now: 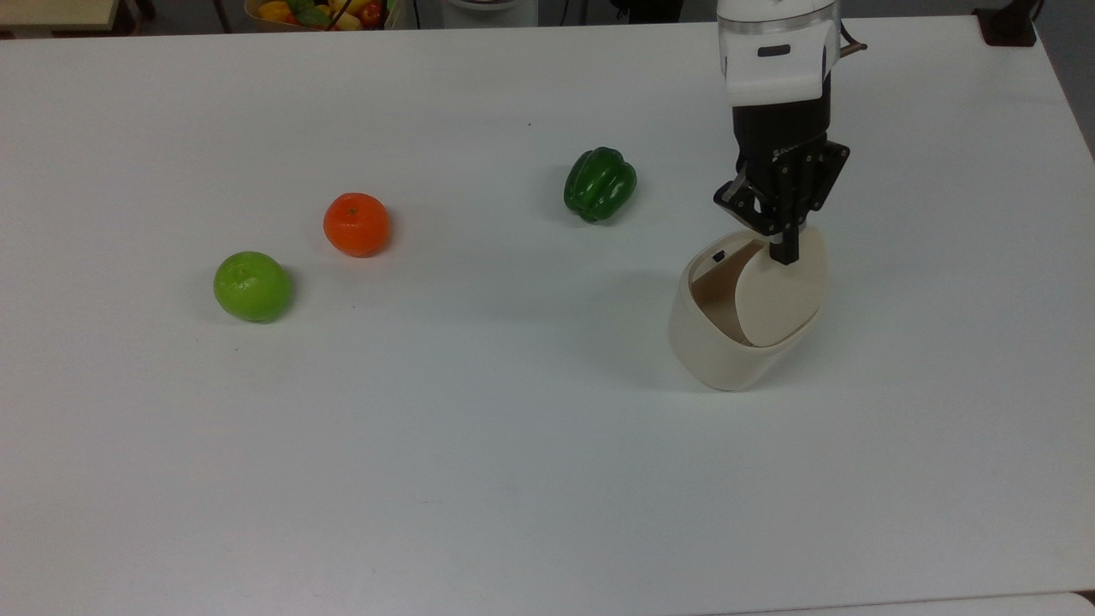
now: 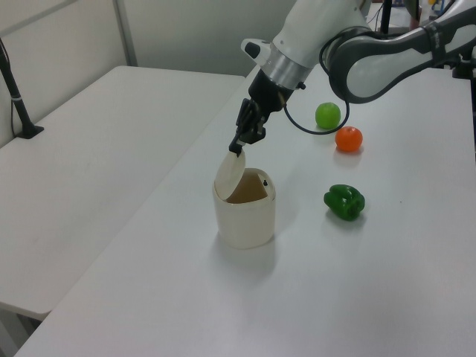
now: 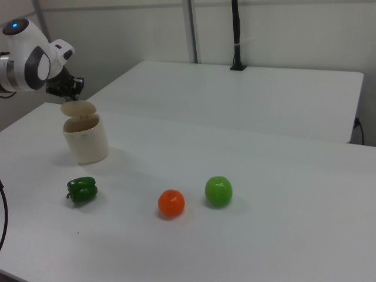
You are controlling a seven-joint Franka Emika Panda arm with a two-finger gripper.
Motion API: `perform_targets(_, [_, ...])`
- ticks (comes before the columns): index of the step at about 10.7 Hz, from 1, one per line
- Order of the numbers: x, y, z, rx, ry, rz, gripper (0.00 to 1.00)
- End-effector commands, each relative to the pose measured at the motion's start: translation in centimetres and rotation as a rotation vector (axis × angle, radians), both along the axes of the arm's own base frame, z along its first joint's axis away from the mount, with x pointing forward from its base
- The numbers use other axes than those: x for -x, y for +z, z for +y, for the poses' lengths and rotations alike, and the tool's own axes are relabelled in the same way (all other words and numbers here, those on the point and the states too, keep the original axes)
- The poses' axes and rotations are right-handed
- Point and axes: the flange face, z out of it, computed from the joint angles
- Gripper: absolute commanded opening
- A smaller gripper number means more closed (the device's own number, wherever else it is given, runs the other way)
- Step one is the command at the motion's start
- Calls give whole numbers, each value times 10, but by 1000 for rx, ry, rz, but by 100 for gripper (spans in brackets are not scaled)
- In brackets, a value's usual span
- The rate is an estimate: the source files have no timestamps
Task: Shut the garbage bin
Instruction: 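Push the raised lid down with the gripper until it shuts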
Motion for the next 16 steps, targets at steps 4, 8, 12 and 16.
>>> perform_targets(4, [8, -19, -11, 101, 79, 121, 0])
perform_targets(8, [5, -44, -9, 127, 85, 162, 0])
perform_targets(12, [4, -68, -9, 147, 89, 191, 0])
perform_targets(16, [2, -82, -7, 156, 92, 209, 0])
